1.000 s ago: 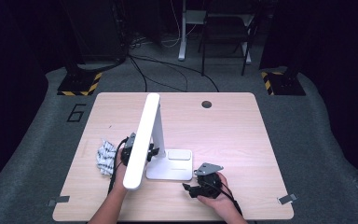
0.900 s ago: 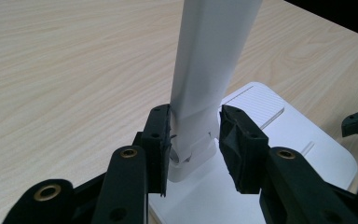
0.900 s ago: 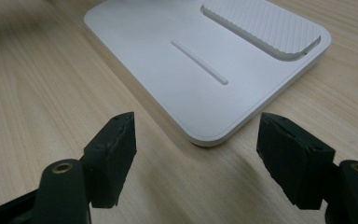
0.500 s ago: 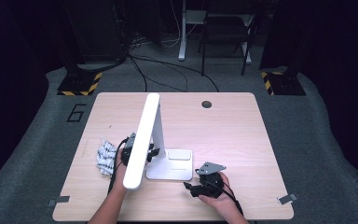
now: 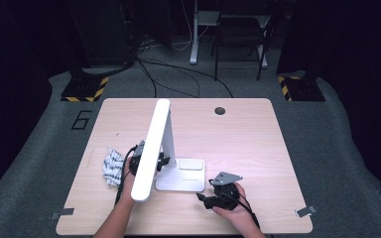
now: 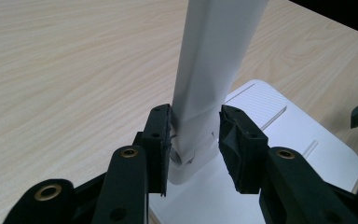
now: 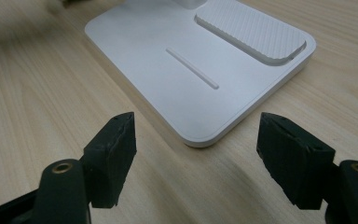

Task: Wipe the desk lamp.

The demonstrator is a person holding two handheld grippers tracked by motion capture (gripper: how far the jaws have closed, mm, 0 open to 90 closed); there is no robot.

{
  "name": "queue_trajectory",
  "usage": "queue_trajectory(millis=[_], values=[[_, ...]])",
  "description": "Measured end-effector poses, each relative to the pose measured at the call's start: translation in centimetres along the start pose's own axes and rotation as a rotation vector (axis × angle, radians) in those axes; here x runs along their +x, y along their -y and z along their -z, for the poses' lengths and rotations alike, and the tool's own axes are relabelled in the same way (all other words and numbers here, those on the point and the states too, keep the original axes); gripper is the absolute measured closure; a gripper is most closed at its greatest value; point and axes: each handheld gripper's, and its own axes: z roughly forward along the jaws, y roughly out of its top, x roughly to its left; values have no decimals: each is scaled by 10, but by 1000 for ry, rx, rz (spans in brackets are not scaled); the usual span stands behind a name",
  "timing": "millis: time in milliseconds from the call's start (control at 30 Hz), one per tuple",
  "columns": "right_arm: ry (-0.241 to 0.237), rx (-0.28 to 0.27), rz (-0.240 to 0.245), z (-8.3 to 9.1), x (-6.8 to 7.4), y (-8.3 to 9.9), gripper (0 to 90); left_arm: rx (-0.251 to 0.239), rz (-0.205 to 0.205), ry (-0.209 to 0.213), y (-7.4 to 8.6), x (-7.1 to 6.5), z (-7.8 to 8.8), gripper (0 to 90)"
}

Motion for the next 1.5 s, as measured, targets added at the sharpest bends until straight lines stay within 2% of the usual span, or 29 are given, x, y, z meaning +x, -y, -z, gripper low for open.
queue_trajectory(millis=[133,200,233,300,367,433,467,500,600,733,967,1133,1367,1400,1433,1500], values=[[1,1,-5,0,0,0,280,-1,-11,-15,2,-3,1,638],[1,2,6,0,-1,0,280,1,-20,-13,3,-4,9,605],[6,0,2,1,-1,0,280,0,-11,-10,4,-5,13,587],[-1,-2,-4,2,-1,1,280,-9,-21,-18,5,-5,17,562],[6,-15,-11,6,-3,2,280,0,-19,-24,8,-9,30,530],[10,-16,-13,8,-4,2,280,-7,-26,-24,10,-10,35,514],[20,-23,-22,13,-6,3,281,-28,-16,-30,14,-14,44,500],[20,-23,-22,13,-6,3,281,-28,-16,-30,14,-14,44,484],[31,-41,-28,21,-12,4,281,-57,3,-40,21,-17,61,439],[47,-59,-47,25,-18,5,281,-57,1,-55,27,-19,73,425],[64,-68,-55,26,-26,8,281,-66,11,-74,34,-17,82,376],[69,-63,-53,27,-27,9,281,-39,2,-97,39,-20,85,334],[82,-55,-63,25,-27,11,282,-10,-15,-94,46,-23,89,332],[81,-61,-56,24,-27,11,283,-12,-8,-95,47,-24,90,333],[84,-64,-45,24,-27,11,283,-8,-17,-92,48,-23,91,334],[87,-58,-52,24,-26,11,283,-9,-14,-92,49,-23,92,340]])
